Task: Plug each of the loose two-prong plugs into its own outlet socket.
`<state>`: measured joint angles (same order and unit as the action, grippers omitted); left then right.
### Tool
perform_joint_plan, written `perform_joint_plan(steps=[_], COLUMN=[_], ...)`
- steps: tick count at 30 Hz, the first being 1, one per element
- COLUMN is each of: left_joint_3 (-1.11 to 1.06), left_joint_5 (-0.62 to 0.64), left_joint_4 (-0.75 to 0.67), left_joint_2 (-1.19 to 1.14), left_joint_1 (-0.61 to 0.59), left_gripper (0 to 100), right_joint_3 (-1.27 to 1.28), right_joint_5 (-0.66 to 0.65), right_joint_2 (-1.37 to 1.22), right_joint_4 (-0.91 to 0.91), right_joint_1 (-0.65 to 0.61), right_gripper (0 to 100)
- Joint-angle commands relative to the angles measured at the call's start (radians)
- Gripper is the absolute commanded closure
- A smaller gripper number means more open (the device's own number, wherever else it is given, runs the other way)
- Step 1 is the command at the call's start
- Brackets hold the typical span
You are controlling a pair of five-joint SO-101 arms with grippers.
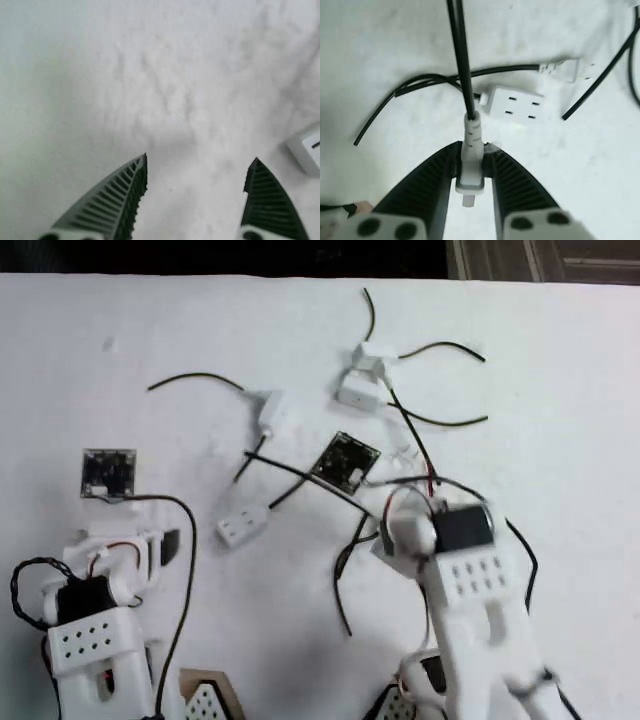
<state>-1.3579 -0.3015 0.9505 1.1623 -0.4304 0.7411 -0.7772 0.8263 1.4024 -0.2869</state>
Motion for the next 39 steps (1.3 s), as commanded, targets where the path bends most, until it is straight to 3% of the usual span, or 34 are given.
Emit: perform_joint_plan(steps=[1, 7, 12, 17, 21, 23, 26, 34, 39], left_joint_3=[0.1, 0.224, 0.269, 0.224, 0.224, 0.224, 0.236, 0.296, 0.298], left_joint_5=[0.087, 0.137, 0.129, 0.164, 0.333, 0.361, 0.361, 0.354, 0.255], left_joint_4=[-0.008, 0.103, 0.198, 0.201, 0.173, 0.152, 0.138, 0.19, 0.252], left_joint_2=[0.018, 0.094, 0.375, 0.664, 0.653, 0.654, 0.654, 0.656, 0.664], left_joint_1=[-0.005, 0.008, 0.076, 0.185, 0.239, 0.274, 0.367, 0.762, 0.958], left_gripper=[69, 73, 99, 98, 98, 98, 98, 98, 98], right_joint_3=[-0.026, -0.028, -0.029, -0.031, -0.031, -0.031, -0.031, -0.005, 0.061], right_joint_5=[0.071, 0.187, 0.261, 0.364, 0.425, 0.428, 0.43, 0.423, 0.422], right_joint_2=[0.154, 0.303, 0.369, 0.404, 0.433, 0.449, 0.469, 0.463, 0.461], right_joint_4=[0.008, 0.001, 0.001, -0.028, -0.068, -0.081, -0.099, -0.162, -0.222], right_joint_1=[-0.03, -0.107, -0.186, -0.285, -0.372, -0.421, -0.481, -0.584, -0.648], right_gripper=[98.1, 98.1, 98.1, 98.1, 98.1, 98.1, 98.1, 98.1, 98.1])
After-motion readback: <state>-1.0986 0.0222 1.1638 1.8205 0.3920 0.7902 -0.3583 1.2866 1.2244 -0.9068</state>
